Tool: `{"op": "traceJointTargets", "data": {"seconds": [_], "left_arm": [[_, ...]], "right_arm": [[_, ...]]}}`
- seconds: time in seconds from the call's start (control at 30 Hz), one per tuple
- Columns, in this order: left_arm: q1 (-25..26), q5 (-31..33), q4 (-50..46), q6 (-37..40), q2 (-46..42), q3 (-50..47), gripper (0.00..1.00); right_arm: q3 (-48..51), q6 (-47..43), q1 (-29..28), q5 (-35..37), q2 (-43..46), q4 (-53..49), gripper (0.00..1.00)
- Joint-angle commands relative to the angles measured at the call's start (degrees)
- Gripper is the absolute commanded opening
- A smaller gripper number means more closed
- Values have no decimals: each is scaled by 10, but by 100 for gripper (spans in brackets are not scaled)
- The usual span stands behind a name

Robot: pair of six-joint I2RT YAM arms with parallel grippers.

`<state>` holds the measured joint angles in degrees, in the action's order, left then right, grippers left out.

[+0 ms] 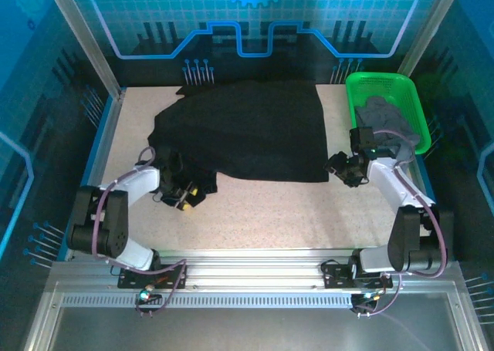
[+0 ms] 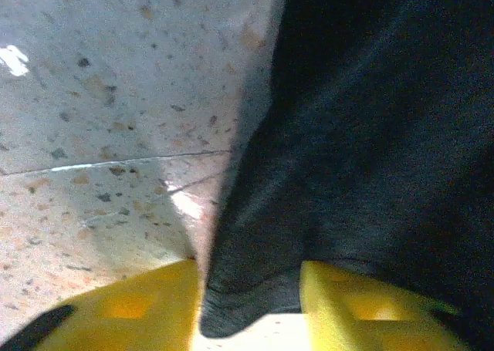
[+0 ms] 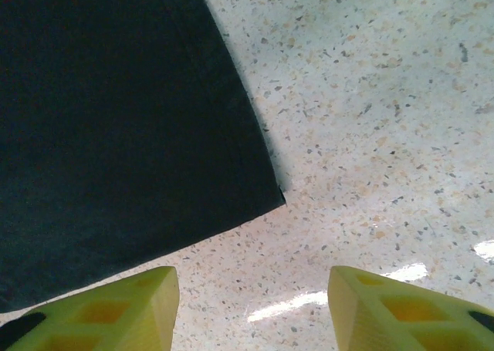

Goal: Fold and stack the t-shirts

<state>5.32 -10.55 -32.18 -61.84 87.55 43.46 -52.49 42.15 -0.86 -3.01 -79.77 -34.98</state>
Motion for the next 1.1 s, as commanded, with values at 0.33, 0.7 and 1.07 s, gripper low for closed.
{"op": "traceJointTargets", "data": {"seconds": [0.33, 0.7, 1.07], "left_arm": [[-30, 170, -125, 70, -130, -19, 0], [-41, 214, -215, 78, -227, -30, 0], [-40, 181, -211, 73, -254, -72, 0]], "right_arm": [[-9, 40, -27, 16, -46, -1, 54], [0, 93, -11, 2, -109, 24, 56], [38, 140, -25, -26, -110, 28, 53]]}}
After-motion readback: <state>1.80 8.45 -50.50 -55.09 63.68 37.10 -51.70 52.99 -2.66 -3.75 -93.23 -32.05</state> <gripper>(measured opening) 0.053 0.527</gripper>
